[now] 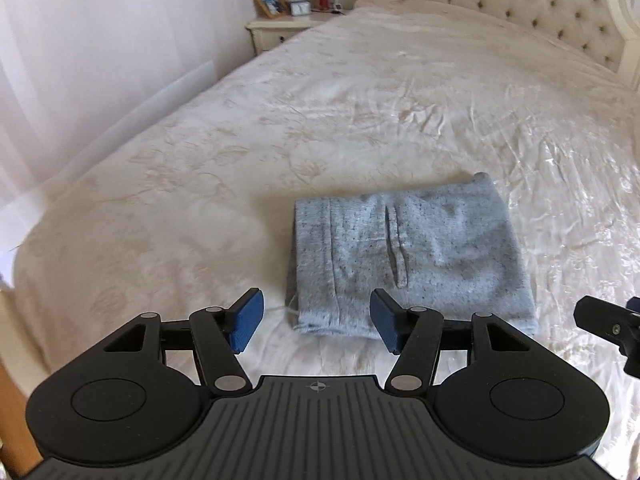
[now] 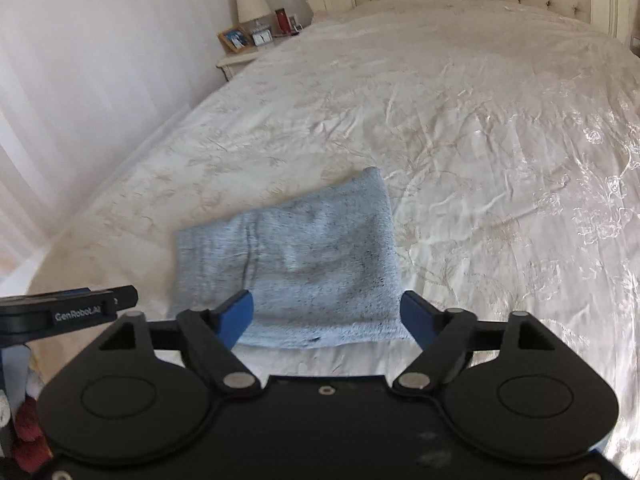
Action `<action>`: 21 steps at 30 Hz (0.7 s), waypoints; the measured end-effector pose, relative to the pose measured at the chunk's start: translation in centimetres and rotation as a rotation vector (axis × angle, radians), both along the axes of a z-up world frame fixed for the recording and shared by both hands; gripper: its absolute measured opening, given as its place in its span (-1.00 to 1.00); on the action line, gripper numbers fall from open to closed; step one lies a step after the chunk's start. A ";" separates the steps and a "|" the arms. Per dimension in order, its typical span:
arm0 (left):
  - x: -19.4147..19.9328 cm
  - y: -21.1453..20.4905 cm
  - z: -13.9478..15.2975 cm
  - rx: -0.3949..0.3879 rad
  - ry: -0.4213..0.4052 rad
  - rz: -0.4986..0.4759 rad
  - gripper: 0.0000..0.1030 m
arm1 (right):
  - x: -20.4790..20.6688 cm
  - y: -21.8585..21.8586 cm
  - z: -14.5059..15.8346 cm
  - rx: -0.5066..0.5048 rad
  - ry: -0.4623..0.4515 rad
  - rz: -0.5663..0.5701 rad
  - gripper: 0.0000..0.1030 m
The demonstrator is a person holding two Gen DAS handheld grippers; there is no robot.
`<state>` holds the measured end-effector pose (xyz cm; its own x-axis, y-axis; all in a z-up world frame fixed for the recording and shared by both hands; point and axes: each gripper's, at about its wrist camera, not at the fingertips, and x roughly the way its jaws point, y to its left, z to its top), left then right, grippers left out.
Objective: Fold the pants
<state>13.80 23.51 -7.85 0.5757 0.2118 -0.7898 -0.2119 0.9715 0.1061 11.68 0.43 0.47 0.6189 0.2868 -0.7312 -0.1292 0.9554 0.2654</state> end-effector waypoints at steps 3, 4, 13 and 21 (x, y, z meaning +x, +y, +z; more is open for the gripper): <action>-1.4 -1.3 1.2 0.046 -0.012 0.006 0.12 | -1.3 -0.4 1.3 0.014 -0.015 0.022 0.89; -1.8 -1.8 1.5 0.070 -0.018 0.009 0.12 | -1.7 -0.5 1.8 0.019 -0.020 0.027 0.91; -4.9 -3.5 3.4 0.019 -0.045 0.016 0.19 | -5.1 -0.5 4.7 -0.061 -0.099 0.025 1.00; -6.6 -4.1 3.3 0.001 -0.014 0.030 0.19 | -7.4 -1.2 6.0 -0.085 -0.111 -0.019 1.00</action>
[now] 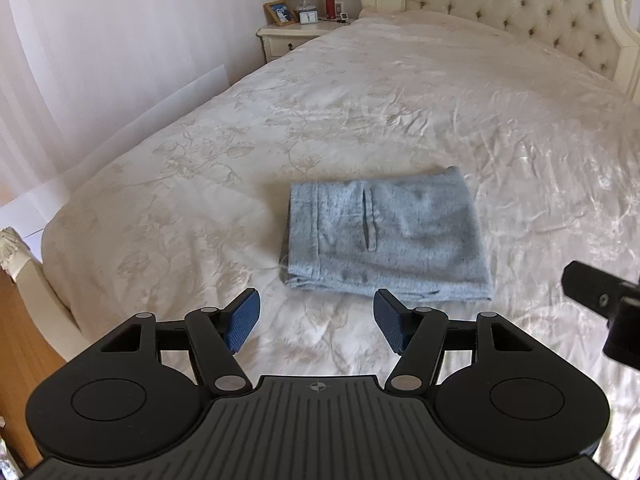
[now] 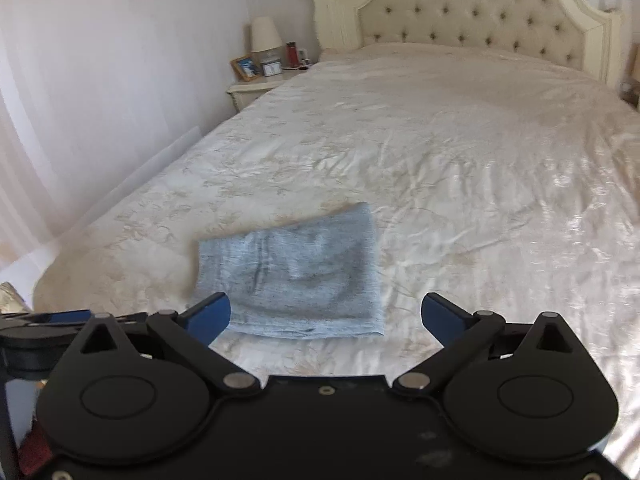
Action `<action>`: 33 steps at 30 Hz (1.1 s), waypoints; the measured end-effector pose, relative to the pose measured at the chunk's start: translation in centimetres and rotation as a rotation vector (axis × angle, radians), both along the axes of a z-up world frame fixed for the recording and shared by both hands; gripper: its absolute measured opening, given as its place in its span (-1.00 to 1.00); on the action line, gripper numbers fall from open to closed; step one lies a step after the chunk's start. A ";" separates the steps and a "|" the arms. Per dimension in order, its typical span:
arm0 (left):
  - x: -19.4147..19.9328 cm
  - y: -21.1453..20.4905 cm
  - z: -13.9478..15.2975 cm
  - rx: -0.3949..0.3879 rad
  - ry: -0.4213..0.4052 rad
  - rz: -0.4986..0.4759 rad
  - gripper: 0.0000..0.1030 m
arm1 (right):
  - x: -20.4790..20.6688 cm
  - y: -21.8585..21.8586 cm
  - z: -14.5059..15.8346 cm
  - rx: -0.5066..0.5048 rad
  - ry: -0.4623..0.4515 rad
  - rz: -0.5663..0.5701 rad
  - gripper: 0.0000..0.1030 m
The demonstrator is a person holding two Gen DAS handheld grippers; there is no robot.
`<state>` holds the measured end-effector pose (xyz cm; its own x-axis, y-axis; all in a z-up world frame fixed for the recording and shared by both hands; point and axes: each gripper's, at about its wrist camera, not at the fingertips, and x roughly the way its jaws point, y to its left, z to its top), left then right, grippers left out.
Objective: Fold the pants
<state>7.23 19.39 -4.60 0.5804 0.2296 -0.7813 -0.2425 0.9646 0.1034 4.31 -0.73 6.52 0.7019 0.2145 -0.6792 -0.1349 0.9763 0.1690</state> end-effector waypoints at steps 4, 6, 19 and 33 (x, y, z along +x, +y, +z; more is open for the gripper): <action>-1.1 -0.2 0.0 -0.006 0.011 0.011 0.19 | -1.0 -0.4 0.1 -0.028 0.000 -0.022 1.00; -1.4 -0.2 0.0 -0.009 0.014 0.010 0.19 | -1.4 -0.6 0.0 -0.028 0.019 -0.023 1.00; -3.3 -1.7 0.1 -0.012 0.021 0.000 0.19 | -3.6 -1.3 -0.9 -0.036 0.094 0.000 1.00; -4.3 -3.7 0.2 0.002 0.020 -0.001 0.21 | -4.4 -2.7 -0.7 -0.018 0.101 0.015 1.00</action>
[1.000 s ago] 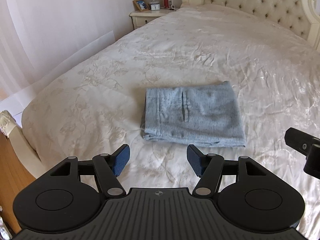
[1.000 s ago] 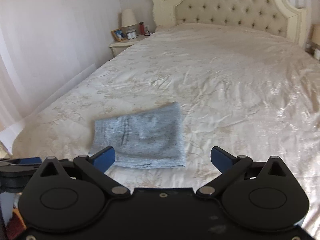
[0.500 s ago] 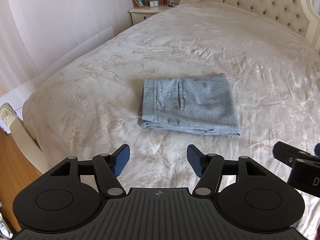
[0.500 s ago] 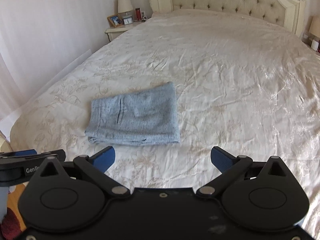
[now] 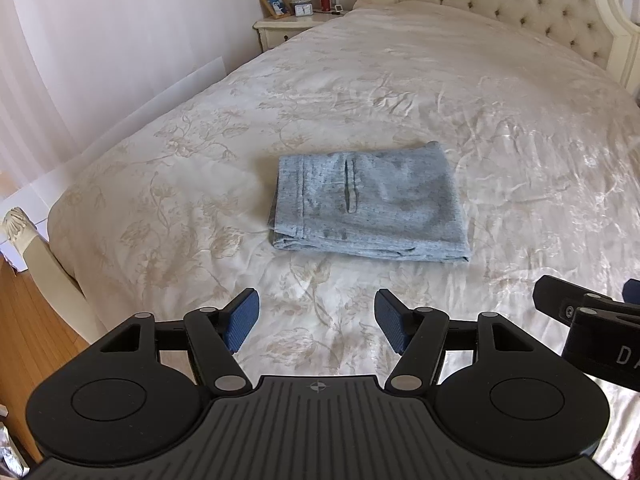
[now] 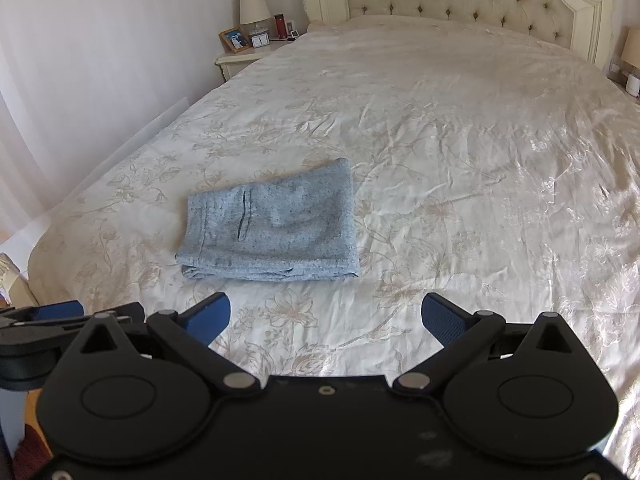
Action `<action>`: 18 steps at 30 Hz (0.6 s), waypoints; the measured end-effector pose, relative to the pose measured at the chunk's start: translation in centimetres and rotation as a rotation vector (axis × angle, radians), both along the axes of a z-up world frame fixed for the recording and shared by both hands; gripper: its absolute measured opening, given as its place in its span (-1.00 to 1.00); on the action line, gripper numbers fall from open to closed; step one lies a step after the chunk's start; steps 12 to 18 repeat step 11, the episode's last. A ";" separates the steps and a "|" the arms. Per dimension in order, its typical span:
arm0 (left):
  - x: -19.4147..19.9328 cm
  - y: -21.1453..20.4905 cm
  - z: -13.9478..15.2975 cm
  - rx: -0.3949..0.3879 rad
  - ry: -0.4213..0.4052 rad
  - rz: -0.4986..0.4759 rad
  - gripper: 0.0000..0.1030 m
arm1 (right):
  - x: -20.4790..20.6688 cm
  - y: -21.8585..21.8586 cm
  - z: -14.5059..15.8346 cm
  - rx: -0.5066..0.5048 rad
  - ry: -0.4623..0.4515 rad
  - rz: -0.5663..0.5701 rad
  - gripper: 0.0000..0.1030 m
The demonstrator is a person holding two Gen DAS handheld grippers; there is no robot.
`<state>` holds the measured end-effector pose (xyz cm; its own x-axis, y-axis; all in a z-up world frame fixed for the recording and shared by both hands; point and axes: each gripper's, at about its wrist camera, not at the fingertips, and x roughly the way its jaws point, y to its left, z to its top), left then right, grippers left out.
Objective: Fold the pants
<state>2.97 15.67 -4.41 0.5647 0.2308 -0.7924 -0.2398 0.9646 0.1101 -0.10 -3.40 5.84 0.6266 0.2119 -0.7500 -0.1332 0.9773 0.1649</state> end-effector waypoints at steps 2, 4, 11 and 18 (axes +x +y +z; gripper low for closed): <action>-0.1 -0.2 0.1 -0.002 -0.011 0.003 0.21 | -0.1 -0.1 0.0 0.001 0.001 0.000 1.00; -0.1 -0.5 0.2 0.001 -0.016 0.002 0.21 | -0.1 -0.2 0.0 0.002 0.001 0.003 1.00; -0.1 -1.4 0.4 0.010 -0.020 -0.001 0.21 | 0.1 -0.6 -0.1 0.015 0.007 0.004 1.00; -0.1 -1.4 0.4 0.010 -0.020 -0.001 0.21 | 0.1 -0.6 -0.1 0.015 0.007 0.004 1.00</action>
